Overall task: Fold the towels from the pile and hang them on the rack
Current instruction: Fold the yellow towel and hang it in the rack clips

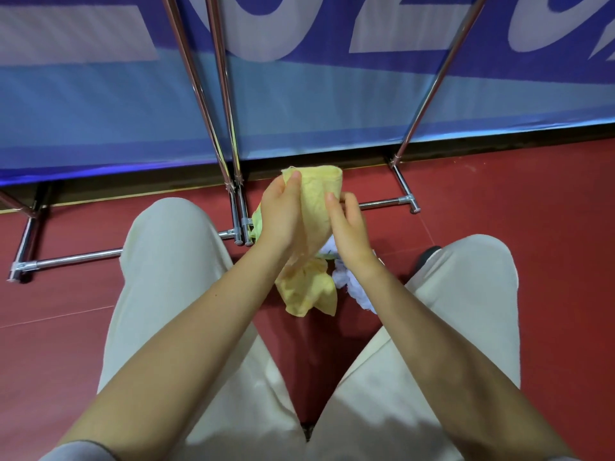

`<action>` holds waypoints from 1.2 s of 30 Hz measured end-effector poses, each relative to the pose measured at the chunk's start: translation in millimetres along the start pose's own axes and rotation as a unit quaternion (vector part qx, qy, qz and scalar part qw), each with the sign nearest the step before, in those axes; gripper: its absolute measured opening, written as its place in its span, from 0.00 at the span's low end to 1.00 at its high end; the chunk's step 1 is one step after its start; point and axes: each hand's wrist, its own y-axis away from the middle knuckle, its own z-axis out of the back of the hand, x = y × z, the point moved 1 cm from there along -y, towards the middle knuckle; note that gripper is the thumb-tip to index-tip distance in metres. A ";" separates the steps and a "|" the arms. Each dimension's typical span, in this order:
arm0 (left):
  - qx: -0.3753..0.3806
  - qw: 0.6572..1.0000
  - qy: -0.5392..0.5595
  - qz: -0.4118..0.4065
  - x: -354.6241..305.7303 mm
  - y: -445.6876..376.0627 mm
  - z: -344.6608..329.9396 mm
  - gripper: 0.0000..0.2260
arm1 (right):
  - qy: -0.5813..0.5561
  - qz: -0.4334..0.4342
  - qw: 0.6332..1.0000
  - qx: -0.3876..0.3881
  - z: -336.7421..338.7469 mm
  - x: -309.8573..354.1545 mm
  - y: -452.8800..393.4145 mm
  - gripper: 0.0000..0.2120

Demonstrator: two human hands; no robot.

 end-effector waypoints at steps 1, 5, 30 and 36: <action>-0.012 1.000 0.019 0.005 -4.2 -2.1 2.6 0.11 | -0.005 0.005 1.000 0.016 -3.6 -0.3 -2.4 0.11; -0.040 0.994 0.095 0.037 -24.3 -8.0 10.5 0.08 | 0.034 0.010 0.994 0.099 -19.2 -1.2 -8.9 0.07; -0.141 0.976 0.159 0.051 -32.3 -56.8 78.8 0.12 | 0.081 -0.008 0.992 0.093 -22.1 -14.3 -8.1 0.14; -0.186 0.965 0.164 0.081 -17.7 -51.0 88.6 0.11 | 0.105 0.024 0.988 0.113 -6.6 -0.9 7.6 0.17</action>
